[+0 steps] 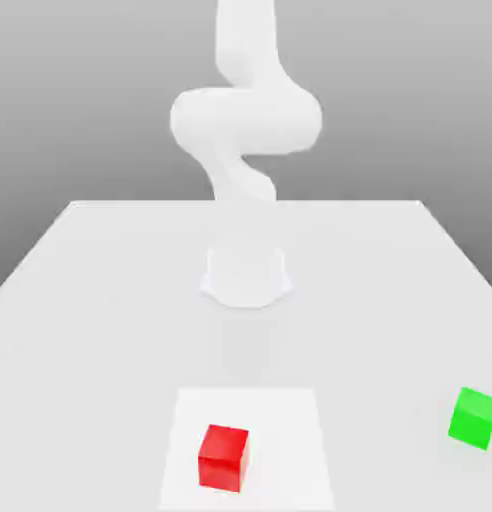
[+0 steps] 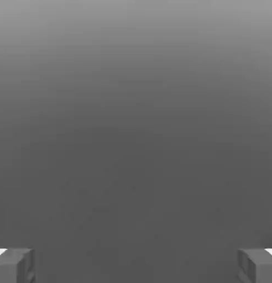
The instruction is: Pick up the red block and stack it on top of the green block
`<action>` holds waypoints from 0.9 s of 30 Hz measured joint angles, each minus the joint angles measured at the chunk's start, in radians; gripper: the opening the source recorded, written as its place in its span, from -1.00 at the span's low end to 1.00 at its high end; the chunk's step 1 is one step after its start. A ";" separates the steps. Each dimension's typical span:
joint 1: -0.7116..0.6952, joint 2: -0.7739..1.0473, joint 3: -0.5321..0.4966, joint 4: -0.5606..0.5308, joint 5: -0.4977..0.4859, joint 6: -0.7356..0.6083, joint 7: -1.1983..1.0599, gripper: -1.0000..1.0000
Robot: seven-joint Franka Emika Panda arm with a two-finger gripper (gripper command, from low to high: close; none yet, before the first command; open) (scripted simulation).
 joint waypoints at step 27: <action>-0.074 0.983 0.017 -0.222 -0.013 0.484 0.139 0.00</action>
